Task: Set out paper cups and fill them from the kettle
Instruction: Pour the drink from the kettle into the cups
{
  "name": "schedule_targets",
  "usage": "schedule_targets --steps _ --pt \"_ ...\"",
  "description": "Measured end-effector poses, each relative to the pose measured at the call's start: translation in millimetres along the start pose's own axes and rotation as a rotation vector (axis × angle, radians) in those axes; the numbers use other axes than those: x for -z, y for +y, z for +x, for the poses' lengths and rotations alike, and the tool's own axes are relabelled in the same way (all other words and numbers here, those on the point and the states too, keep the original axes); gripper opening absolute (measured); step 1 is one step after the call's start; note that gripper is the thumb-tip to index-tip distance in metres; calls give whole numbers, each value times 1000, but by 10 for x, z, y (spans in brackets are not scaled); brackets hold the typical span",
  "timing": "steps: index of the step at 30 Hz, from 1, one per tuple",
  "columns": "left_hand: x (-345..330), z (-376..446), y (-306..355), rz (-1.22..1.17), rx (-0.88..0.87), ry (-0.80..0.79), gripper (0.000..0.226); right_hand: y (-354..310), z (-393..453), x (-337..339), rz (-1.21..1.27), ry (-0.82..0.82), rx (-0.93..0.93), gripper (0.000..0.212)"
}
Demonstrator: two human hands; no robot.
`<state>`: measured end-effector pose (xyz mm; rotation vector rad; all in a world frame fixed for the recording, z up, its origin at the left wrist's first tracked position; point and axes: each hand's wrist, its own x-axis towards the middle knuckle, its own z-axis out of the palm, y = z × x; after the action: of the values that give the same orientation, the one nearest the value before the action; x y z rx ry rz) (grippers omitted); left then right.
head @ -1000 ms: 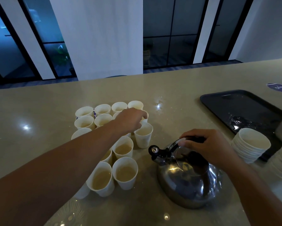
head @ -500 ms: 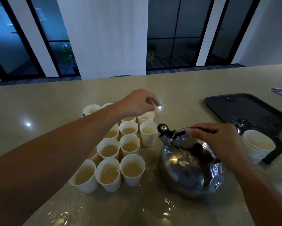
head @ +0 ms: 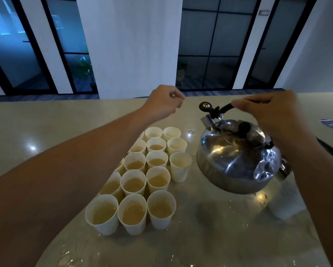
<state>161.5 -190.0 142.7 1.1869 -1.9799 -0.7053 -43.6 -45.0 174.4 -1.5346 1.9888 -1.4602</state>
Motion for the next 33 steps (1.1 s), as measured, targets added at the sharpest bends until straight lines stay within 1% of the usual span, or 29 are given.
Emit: schedule_targets --steps 2,4,8,11,14,20,25,31,33 --pt "38 112 122 -29 -50 21 15 -33 162 -22 -12 -8 5 25" --pt "45 208 230 13 -123 28 18 -40 312 -84 -23 -28 -4 27" --pt "-24 337 347 105 -215 -23 26 -13 566 -235 -57 -62 -54 29" --pt "-90 401 343 136 -209 -112 38 45 729 -341 -88 -95 -42 32" --pt "-153 462 288 183 -191 -167 40 79 861 -429 -84 -110 -37 32" --pt "-186 553 140 202 -140 -193 36 109 1016 -604 -85 -148 -22 25" --pt "-206 614 14 232 -121 -213 41 105 1092 -734 -93 -201 -29 29" --pt "-198 642 -103 242 -112 -241 34 126 1149 -867 -147 -262 22 25" --pt "-191 632 -112 240 -101 -244 36 130 1176 -909 -169 -274 28 29"
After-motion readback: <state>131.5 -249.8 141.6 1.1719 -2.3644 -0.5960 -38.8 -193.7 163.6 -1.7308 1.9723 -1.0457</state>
